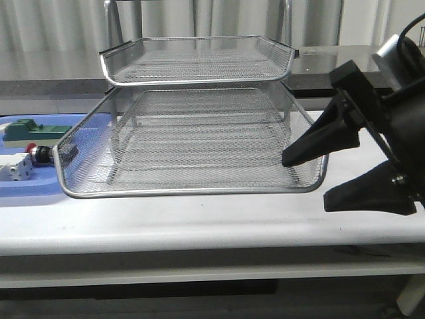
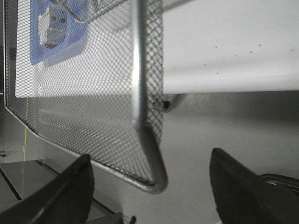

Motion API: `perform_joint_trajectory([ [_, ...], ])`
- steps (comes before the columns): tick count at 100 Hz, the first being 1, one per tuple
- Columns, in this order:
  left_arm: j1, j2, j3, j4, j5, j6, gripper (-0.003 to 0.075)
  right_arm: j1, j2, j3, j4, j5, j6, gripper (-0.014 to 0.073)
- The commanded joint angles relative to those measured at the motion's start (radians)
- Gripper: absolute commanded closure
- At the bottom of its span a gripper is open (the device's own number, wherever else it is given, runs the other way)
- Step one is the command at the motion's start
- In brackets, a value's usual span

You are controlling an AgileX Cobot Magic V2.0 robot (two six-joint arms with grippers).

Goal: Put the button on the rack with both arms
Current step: 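Hook the middle mesh tray with the right gripper and pull it toward the robot, then release the middle tray and raise the right gripper away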

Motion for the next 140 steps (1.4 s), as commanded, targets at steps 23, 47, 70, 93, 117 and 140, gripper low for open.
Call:
perform_joint_trajectory([
  [23, 0.002, -0.036, 0.046, -0.008, -0.081, -0.010, 0.0741, -0.002, -0.233, -0.016, -0.194, -0.025, 0.097, 0.0063],
  [47, 0.002, -0.036, 0.046, -0.008, -0.081, -0.010, 0.0741, -0.002, -0.441, -0.020, -0.508, -0.050, 0.337, 0.0063],
  [70, 0.002, -0.036, 0.046, -0.008, -0.081, -0.010, 0.0741, -0.005, -0.628, -0.037, -0.854, -0.008, 0.638, 0.0064],
  [93, 0.002, -0.036, 0.046, -0.008, -0.081, -0.010, 0.0741, -0.005, -0.739, -0.176, -1.257, 0.176, 0.932, 0.0064],
  [117, 0.002, -0.036, 0.046, -0.008, -0.081, -0.010, 0.0741, -0.005, -0.841, -0.260, -1.484, 0.330, 1.053, 0.0064],
  [140, 0.002, -0.036, 0.046, -0.008, -0.081, -0.010, 0.0741, -0.005, -0.932, -0.259, -1.493, 0.333, 1.067, 0.0064],
])
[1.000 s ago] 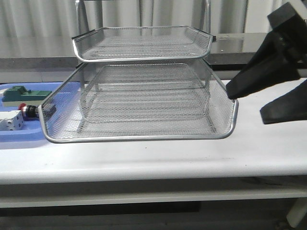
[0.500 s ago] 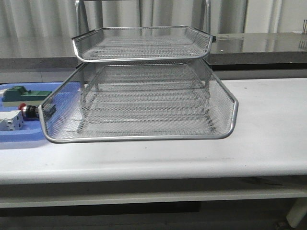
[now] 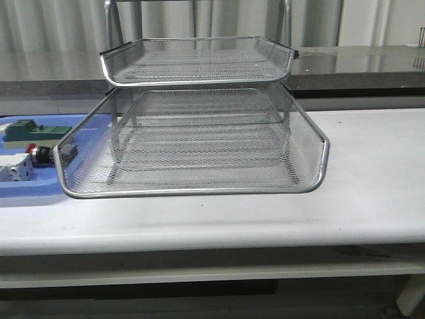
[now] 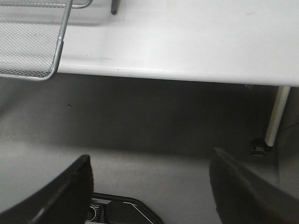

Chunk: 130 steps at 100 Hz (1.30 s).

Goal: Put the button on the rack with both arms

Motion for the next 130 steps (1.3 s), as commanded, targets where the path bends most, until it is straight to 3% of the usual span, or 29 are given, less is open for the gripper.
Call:
perform_joint_trajectory([
  [1, 0.002, -0.036, 0.046, -0.008, -0.081, -0.010, 0.0741, -0.005, -0.018, -0.035, -0.012, -0.045, 0.006, 0.0064],
  [15, 0.002, -0.036, 0.046, -0.008, -0.081, -0.010, 0.0741, -0.005, -0.029, -0.035, -0.012, -0.039, 0.006, 0.0144],
  [39, 0.002, -0.036, 0.046, -0.008, -0.081, -0.010, 0.0741, -0.005, -0.029, -0.035, -0.012, -0.032, 0.006, 0.0533],
  [50, 0.002, -0.036, 0.046, -0.008, -0.081, -0.010, 0.0741, -0.005, -0.029, -0.035, -0.012, -0.029, 0.006, 0.0669],
  [130, 0.002, -0.036, 0.046, -0.008, -0.102, -0.010, 0.0741, -0.005, -0.029, -0.035, -0.012, -0.027, 0.006, 0.0661],
])
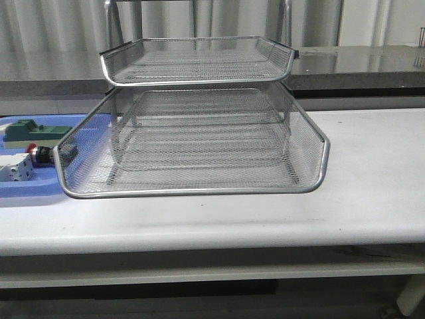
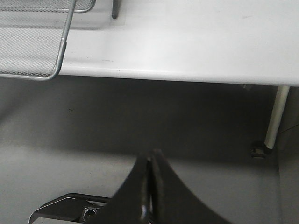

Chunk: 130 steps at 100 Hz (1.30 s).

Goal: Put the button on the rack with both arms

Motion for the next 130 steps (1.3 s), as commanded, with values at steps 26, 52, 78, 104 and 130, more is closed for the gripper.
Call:
perform_joint_trajectory([
  [26, 0.002, -0.036, 0.043, -0.008, -0.145, -0.010, 0.0741, -0.005, 0.003, -0.035, -0.010, -0.049, -0.004, 0.0661],
  [52, 0.002, 0.001, -0.101, -0.074, -0.031, -0.010, 0.0741, -0.005, 0.003, -0.035, -0.010, -0.049, -0.004, 0.0661],
  [78, 0.002, 0.254, -0.379, -0.077, 0.203, -0.010, 0.0741, -0.005, 0.003, -0.035, -0.010, -0.049, -0.004, 0.0661],
  [104, 0.002, 0.616, -0.674, -0.046, 0.382, -0.008, 0.0741, -0.005, 0.003, -0.035, -0.010, -0.049, -0.004, 0.0661],
  [130, 0.002, 0.960, -0.910, -0.035, 0.542, 0.077, 0.0741, -0.005, 0.003, -0.035, -0.010, -0.049, -0.004, 0.0661],
])
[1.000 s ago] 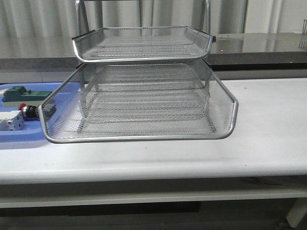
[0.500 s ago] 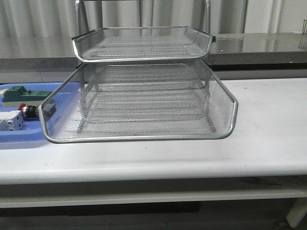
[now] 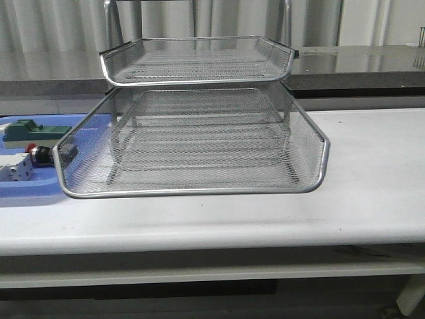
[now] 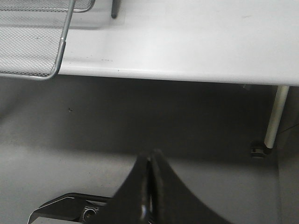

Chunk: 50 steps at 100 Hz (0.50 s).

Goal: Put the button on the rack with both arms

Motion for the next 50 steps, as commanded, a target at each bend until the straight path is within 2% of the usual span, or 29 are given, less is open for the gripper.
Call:
perform_joint_trajectory([
  [1, 0.002, 0.103, -0.099, 0.003, -0.012, 0.047, 0.0741, -0.005, 0.003, -0.035, -0.008, -0.052, -0.004, 0.0661],
  [24, 0.002, 0.361, -0.232, 0.003, 0.064, 0.090, 0.0741, -0.005, 0.003, -0.035, -0.008, -0.052, -0.004, 0.0661],
  [50, 0.002, 0.514, -0.325, 0.003, 0.158, 0.118, 0.0740, -0.005, 0.003, -0.035, -0.008, -0.052, -0.004, 0.0661],
])
